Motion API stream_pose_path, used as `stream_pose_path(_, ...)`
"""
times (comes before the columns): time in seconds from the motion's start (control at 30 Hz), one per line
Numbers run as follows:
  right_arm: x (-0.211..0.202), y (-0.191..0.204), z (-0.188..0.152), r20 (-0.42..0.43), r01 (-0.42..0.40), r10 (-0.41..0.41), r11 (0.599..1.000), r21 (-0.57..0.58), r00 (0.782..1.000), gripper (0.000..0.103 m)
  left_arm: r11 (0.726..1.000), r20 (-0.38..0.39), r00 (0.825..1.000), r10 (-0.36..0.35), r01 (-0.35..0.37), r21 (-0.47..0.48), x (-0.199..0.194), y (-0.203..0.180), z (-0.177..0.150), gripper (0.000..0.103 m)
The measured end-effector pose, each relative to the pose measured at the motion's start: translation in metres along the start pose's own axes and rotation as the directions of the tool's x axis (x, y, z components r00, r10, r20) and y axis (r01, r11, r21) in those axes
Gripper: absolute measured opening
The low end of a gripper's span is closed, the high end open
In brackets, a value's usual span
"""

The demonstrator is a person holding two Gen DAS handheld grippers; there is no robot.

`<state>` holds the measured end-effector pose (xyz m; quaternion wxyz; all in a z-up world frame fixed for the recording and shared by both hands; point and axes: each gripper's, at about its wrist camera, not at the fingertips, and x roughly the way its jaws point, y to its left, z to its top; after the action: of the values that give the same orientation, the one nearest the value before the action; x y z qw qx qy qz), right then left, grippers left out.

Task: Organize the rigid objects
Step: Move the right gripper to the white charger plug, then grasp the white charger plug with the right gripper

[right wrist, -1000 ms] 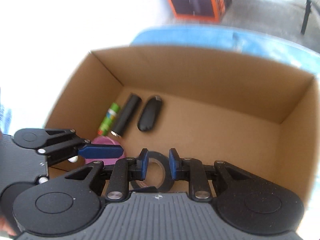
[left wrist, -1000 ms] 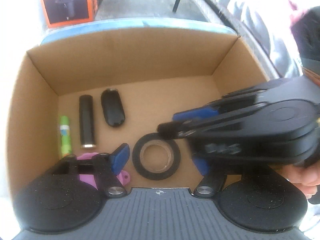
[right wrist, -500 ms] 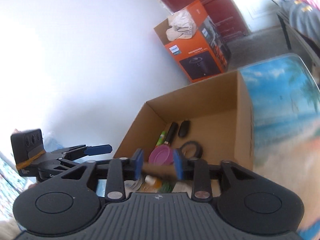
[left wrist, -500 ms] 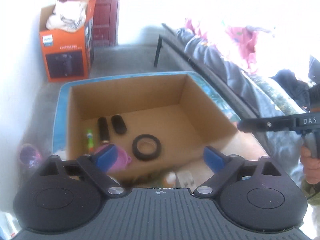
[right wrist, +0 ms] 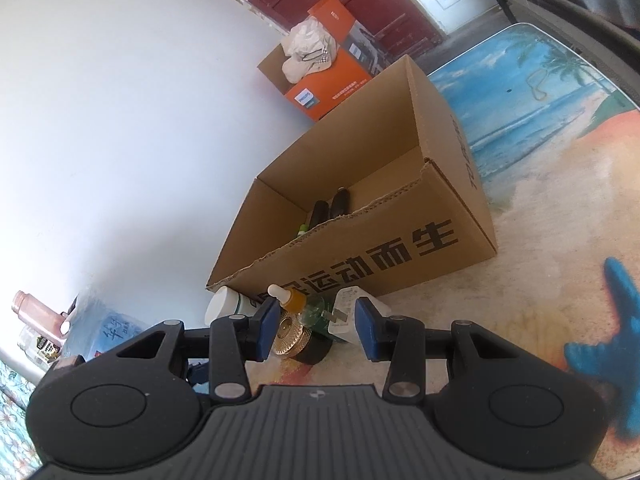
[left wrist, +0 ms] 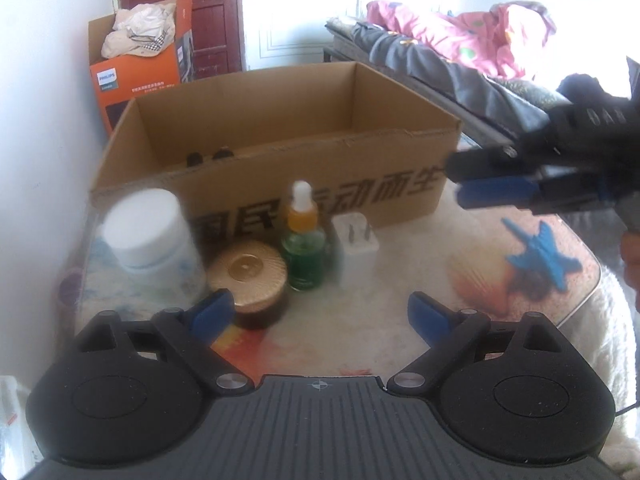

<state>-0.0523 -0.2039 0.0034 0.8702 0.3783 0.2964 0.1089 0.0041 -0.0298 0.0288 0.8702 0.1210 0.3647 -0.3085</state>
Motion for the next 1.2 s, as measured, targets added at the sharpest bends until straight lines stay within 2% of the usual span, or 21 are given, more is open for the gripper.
stream_pose_path(0.13, 0.018, -0.004, 0.0, -0.012, 0.012, -0.012, 1.0, 0.006, 1.0, 0.044, 0.999, 0.046, 0.999, -0.018, 0.016, 0.029, 0.012, -0.017, -0.005, 0.09)
stream_pose_path(0.3, 0.039, -0.016, 0.001, -0.028, 0.003, -0.001, 0.999, 0.051, 1.0, 0.044, 0.997, 0.082, 0.997, -0.008, 0.001, 0.08, 0.029, -0.033, -0.006, 0.075)
stream_pose_path(0.5, 0.063, -0.028, 0.004, -0.04, 0.006, -0.002, 0.996, 0.088, 0.999, 0.038, 0.995, 0.078, 0.996, 0.038, -0.045, 0.09, 0.049, -0.038, -0.004, 0.06)
stream_pose_path(0.67, 0.08, -0.035, 0.003, -0.063, 0.009, -0.003, 0.995, 0.104, 0.998, 0.032, 0.993, 0.063, 0.996, 0.06, -0.066, 0.094, 0.058, -0.041, -0.004, 0.052)
stream_pose_path(0.8, 0.088, -0.04, 0.001, -0.073, 0.008, 0.001, 0.992, 0.123, 0.997, 0.029, 0.995, 0.057, 0.996, 0.07, -0.074, 0.073, 0.062, -0.041, -0.002, 0.036)
stream_pose_path(0.9, 0.09, -0.042, -0.002, -0.075, 0.007, 0.003, 0.991, 0.133, 0.997, 0.028, 0.995, 0.054, 0.995, 0.079, -0.082, 0.062, 0.062, -0.041, -0.001, 0.028)
stream_pose_path(1.2, 0.078, -0.053, -0.013, -0.079, 0.003, 0.011, 0.985, 0.171, 0.997, 0.027, 0.998, 0.032, 0.999, 0.044, -0.045, 0.044, 0.056, -0.04, 0.0, 0.027)
